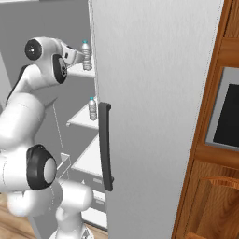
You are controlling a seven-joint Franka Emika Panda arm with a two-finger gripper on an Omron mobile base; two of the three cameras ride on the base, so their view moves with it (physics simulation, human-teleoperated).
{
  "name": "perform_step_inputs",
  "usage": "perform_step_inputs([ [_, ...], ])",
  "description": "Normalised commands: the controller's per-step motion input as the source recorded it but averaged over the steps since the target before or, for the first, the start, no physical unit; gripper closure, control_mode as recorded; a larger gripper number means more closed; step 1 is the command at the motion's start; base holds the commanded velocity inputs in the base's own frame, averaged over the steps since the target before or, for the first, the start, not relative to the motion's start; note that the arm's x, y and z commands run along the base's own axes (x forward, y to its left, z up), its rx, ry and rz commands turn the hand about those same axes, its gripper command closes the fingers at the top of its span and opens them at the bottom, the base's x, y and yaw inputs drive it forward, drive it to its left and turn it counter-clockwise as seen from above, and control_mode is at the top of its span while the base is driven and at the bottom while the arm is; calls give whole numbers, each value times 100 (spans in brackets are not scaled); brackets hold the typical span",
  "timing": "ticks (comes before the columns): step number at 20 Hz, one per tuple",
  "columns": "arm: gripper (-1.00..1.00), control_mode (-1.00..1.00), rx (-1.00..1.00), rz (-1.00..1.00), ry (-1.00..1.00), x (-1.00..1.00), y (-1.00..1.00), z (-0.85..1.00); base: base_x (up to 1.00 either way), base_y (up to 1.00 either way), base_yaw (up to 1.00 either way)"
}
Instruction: Take the bottled waters from the counter and place them in the freezer to freeze. Close the freezer door after placing the bottles.
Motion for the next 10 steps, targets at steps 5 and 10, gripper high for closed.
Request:
perform_step_inputs([
  [5, -100, -100, 2, 1, 4, -80, -5, 10, 0, 0, 0],
  [10, -100, -100, -1, 0, 16, -95, -2, 17, 0, 0, 0],
])
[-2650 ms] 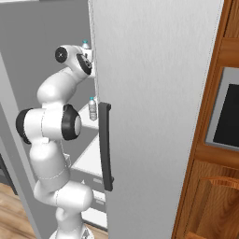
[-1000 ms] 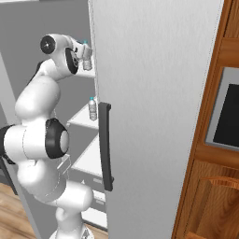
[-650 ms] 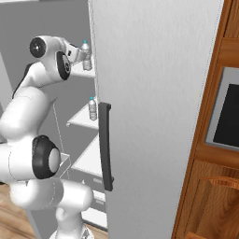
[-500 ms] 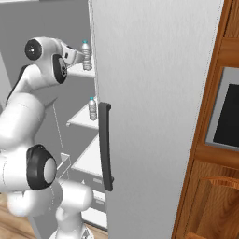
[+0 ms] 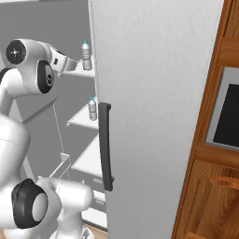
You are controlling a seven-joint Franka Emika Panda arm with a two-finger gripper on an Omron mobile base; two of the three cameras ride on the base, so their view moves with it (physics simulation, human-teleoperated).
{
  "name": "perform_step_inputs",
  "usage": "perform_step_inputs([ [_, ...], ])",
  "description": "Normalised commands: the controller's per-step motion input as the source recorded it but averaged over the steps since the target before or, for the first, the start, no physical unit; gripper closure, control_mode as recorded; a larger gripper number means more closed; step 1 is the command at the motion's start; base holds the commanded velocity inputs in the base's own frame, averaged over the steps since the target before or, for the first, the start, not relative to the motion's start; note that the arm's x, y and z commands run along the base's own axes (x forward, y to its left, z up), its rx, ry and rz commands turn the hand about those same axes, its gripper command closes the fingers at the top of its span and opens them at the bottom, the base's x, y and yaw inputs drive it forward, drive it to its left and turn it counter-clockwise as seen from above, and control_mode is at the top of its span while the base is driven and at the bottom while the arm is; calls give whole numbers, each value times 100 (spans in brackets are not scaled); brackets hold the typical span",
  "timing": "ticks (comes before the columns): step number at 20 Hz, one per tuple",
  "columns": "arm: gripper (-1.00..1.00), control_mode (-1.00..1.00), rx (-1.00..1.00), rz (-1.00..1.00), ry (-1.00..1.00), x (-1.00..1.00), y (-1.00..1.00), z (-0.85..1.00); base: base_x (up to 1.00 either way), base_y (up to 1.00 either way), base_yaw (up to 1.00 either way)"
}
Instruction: Take the bottled waters from the counter and place them in the freezer to freeze. Close the freezer door after placing the bottles.
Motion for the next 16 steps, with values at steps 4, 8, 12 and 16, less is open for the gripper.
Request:
perform_step_inputs([
  [4, -100, -100, -5, 0, 22, -87, 0, 21, 0, 0, 0],
  [8, -100, -100, -10, 1, 30, -67, -8, 9, 0, 0, 0],
  [12, -100, -100, -17, 0, 43, -29, -28, -25, 0, 0, 0],
  [16, -100, -100, -8, 1, 33, -42, -45, -42, 0, 0, 0],
])
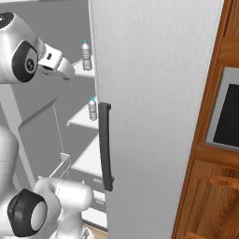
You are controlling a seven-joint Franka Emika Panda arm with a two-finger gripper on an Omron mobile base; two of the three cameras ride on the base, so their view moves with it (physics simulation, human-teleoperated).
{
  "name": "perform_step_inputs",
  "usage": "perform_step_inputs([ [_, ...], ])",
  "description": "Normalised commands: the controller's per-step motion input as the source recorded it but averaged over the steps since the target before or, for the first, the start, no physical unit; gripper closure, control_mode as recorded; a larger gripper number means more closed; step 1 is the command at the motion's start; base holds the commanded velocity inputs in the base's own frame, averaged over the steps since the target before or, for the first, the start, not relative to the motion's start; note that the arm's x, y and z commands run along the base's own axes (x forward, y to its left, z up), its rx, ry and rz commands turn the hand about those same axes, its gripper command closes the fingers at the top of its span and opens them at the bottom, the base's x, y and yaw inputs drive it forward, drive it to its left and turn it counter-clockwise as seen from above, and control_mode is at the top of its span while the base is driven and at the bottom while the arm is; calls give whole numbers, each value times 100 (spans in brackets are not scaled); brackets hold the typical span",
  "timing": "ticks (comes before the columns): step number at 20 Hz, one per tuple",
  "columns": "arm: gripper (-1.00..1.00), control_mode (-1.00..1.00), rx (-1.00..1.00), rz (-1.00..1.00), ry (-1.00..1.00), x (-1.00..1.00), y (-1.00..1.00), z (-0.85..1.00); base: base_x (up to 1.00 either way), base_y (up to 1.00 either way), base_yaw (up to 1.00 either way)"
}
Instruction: Take the bottled waters from the counter and place them in the freezer to freeze. Close the freezer door after placing the bottles.
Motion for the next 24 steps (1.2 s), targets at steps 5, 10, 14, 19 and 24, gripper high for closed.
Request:
perform_step_inputs([
  [5, -100, -100, 0, 8, 10, -41, -40, -68, 0, 0, 0],
  [10, -100, -100, 0, 13, 3, -45, -7, -54, 0, 0, 0],
  [14, -100, -100, 0, 12, 0, -43, 0, -31, 0, 0, 0],
  [19, -100, -100, -5, 0, 13, -6, 0, -36, 0, 0, 0],
  [24, -100, -100, -4, -9, 21, 0, 0, -38, 0, 0, 0],
])
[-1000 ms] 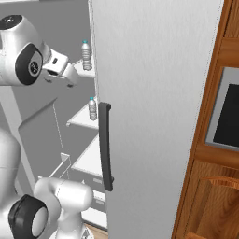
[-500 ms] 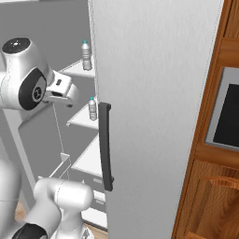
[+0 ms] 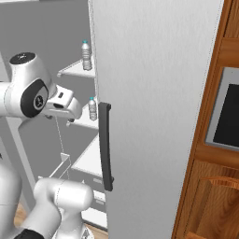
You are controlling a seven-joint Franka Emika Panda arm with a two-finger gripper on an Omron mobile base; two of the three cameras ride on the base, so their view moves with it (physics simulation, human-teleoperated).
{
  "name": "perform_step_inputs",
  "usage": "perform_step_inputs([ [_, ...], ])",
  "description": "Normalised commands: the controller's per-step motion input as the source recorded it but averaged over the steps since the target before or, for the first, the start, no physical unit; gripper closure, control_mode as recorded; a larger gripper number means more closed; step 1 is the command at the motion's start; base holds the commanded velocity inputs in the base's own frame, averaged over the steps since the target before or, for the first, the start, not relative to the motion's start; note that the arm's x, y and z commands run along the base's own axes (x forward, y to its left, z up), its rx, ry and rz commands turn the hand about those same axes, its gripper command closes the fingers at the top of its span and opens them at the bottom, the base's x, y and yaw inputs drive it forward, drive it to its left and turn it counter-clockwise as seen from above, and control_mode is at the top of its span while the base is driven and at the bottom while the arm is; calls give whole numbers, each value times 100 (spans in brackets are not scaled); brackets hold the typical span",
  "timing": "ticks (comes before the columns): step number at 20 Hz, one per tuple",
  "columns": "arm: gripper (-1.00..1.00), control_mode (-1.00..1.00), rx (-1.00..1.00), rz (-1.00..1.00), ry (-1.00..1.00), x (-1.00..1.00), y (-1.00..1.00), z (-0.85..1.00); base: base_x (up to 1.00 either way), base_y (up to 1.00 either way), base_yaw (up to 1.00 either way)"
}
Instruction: Take the bottled waters from the counter and place them in the freezer to freeze. Close the freezer door after placing the bottles.
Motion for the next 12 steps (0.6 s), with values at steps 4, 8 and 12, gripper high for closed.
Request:
perform_step_inputs([
  [4, -100, -100, -1, -4, 13, -6, -6, -26, 0, 0, 0],
  [8, -100, -100, 2, 0, 0, -24, -12, -31, 0, 0, 0],
  [12, -100, -100, 0, 0, 2, -15, -9, -43, 0, 0, 0],
])
